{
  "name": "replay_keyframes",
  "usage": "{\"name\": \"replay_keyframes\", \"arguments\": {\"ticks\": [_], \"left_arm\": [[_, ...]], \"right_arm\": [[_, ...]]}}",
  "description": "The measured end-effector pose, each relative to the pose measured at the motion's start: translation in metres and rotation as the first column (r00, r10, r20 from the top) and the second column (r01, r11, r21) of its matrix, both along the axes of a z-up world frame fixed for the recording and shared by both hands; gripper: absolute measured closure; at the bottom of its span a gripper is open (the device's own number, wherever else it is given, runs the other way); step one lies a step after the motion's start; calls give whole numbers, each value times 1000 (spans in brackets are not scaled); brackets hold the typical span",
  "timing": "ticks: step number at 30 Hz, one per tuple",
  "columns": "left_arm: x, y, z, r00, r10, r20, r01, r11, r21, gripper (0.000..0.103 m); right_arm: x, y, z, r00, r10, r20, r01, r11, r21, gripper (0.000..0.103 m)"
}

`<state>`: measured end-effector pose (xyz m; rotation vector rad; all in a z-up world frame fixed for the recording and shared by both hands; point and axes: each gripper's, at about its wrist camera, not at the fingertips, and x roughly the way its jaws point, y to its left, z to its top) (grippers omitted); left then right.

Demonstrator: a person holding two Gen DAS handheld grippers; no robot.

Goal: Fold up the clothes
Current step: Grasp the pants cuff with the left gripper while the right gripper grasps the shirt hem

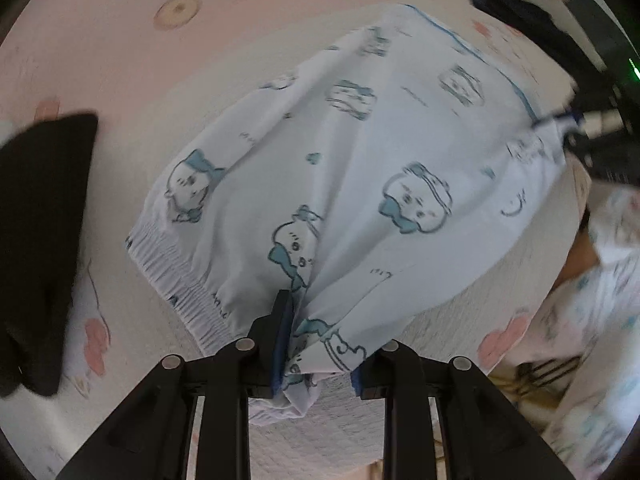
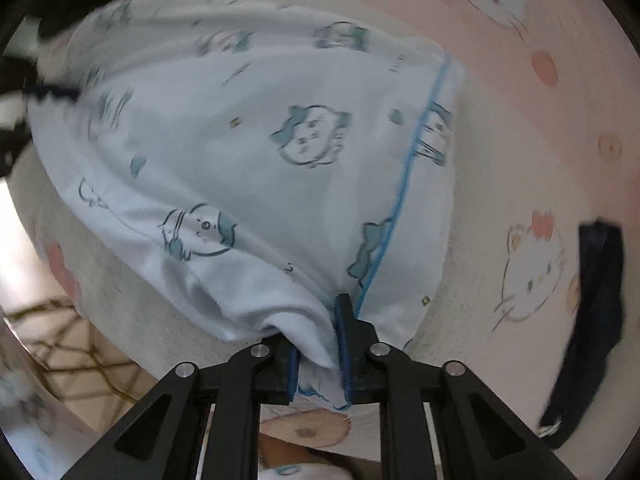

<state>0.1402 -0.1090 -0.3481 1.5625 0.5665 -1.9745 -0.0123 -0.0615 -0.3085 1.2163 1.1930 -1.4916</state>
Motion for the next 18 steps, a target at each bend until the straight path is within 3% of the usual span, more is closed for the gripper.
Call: {"name": "replay_keyframes", "arguments": {"ticks": [7, 18], "left_arm": [[13, -26, 23, 987, 132, -87, -119, 982, 143, 82], [15, -37, 39, 985, 137, -108, -124, 985, 120, 82]], "right_arm": [[-20, 6, 27, 984, -113, 138, 121, 991, -55, 90], [-58, -12, 57, 971, -161, 178, 186, 973, -134, 90]]}}
